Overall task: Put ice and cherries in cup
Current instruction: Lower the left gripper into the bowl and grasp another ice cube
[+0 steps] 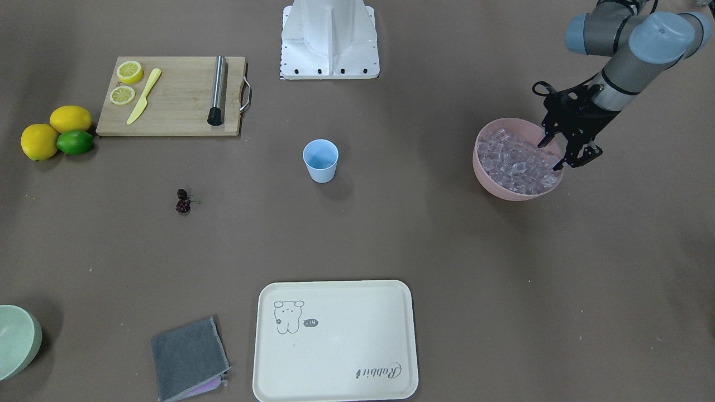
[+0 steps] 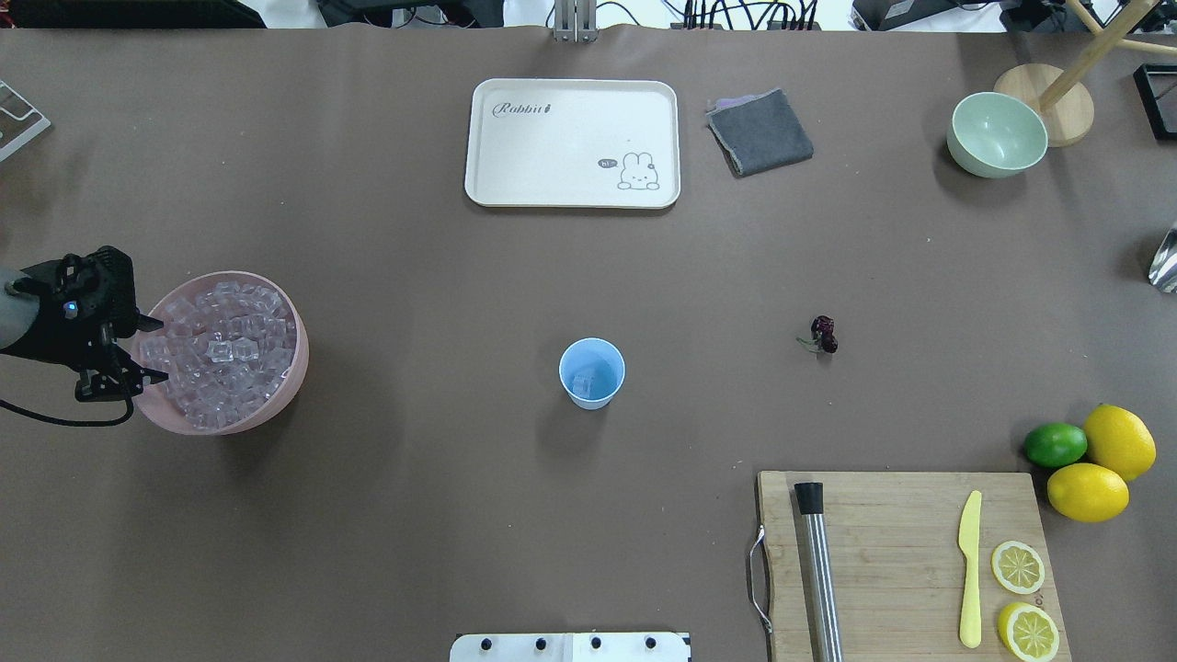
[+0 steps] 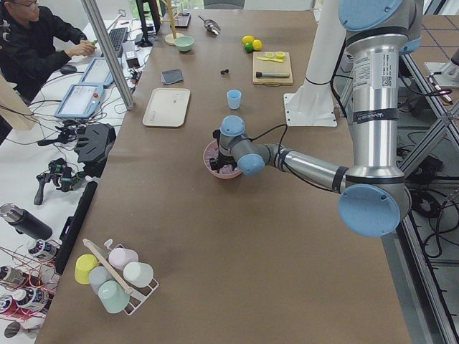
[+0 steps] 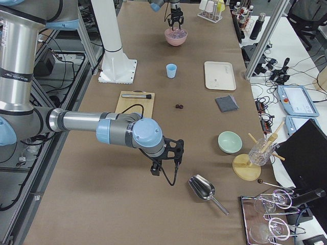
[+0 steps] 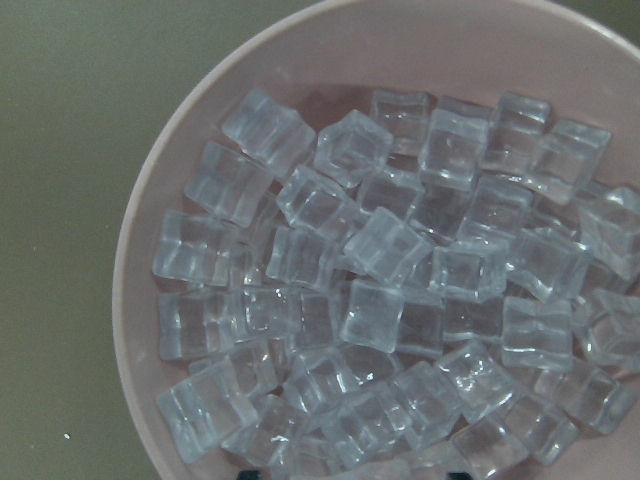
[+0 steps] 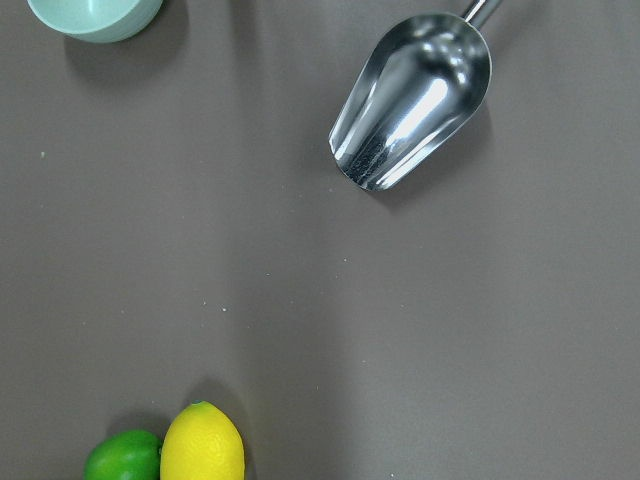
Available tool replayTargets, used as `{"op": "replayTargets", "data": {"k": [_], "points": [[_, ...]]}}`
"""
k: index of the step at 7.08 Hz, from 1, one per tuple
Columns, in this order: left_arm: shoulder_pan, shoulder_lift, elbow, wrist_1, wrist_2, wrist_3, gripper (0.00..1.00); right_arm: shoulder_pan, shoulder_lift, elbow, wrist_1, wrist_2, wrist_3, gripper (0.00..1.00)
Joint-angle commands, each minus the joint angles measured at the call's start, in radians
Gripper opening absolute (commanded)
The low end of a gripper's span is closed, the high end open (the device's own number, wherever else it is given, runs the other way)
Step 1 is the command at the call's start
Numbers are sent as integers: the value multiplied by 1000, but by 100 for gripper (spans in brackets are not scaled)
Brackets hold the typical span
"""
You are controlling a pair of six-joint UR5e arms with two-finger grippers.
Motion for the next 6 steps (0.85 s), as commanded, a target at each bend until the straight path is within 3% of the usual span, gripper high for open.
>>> {"op": "replayTargets", "data": {"k": [1, 6], "points": [[7, 9, -3, -14, 0, -4, 69, 0, -14, 5, 0, 0, 0, 100], [31, 14, 5, -34, 5, -9, 66, 0, -21, 5, 0, 0, 0, 100]]}}
